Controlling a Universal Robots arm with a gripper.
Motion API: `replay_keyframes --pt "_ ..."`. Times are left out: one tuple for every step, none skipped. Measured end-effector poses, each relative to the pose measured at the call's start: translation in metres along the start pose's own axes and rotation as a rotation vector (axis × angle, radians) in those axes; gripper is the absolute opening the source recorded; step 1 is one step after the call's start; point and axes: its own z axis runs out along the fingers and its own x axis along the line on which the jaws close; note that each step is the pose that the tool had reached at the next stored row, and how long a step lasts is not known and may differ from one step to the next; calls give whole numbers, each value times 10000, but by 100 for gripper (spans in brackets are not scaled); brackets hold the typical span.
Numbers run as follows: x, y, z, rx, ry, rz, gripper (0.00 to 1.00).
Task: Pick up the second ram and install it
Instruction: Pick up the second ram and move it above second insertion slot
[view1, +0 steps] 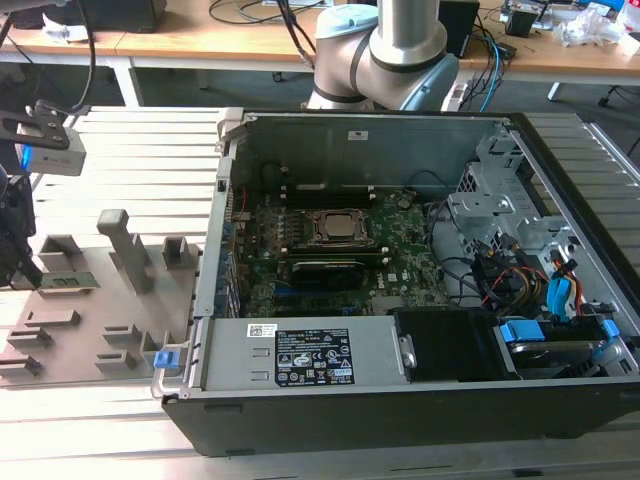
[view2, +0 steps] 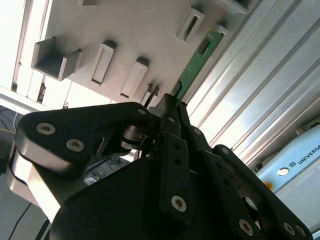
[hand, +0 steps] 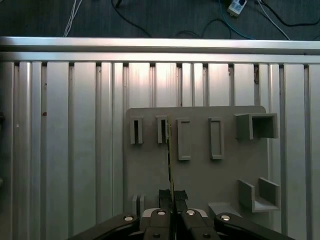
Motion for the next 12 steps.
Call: replay_keyframes --pt "0 0 -12 0 0 0 14" --pt "-1 1 -33 0 0 0 14" --pt "-1 2 -41 0 0 -1 14" --pt "-1 2 -53 0 0 0 14" --pt "-2 2 -68 0 0 -1 14" --pt "-2 3 -78 0 0 0 14" --pt "-2 3 -87 1 -1 0 14" --pt "-3 4 -108 0 -1 0 14" --pt "-3 5 -134 0 0 0 14" --pt "-4 6 -143 0 0 0 14" --pt "-4 6 -153 1 0 -1 14" --pt "-4 6 -164 1 -1 -1 14"
